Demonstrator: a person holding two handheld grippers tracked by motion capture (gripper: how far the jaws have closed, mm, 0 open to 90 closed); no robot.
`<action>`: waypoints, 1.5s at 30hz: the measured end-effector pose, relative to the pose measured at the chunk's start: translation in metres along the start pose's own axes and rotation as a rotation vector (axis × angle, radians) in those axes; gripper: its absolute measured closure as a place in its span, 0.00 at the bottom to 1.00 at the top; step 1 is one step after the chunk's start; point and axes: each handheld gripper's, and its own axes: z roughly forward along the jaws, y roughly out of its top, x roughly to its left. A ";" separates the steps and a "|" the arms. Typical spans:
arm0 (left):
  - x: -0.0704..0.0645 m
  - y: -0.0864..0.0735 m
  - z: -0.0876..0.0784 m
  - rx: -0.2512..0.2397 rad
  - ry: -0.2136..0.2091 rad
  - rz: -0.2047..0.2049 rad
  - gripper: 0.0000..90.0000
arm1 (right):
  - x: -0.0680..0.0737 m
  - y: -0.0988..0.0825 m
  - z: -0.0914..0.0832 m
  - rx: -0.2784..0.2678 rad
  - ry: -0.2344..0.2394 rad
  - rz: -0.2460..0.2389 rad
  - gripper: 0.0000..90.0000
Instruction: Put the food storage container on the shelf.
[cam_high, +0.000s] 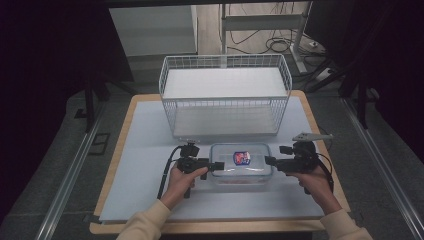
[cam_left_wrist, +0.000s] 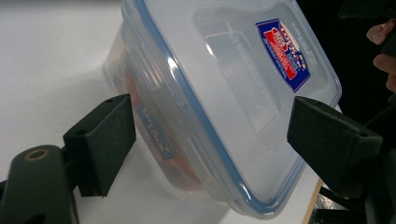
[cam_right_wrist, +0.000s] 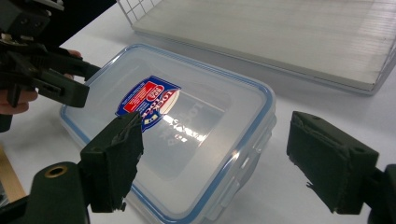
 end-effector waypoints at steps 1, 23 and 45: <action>0.000 0.000 0.002 0.003 -0.005 -0.005 0.17 | 0.000 0.000 0.001 0.002 0.000 0.003 0.20; 0.002 -0.002 0.003 -0.004 -0.037 -0.040 0.26 | -0.026 -0.005 0.028 0.142 0.080 0.137 0.21; 0.002 -0.004 0.001 -0.019 -0.039 -0.038 0.28 | -0.045 -0.016 0.045 0.201 0.266 0.358 0.35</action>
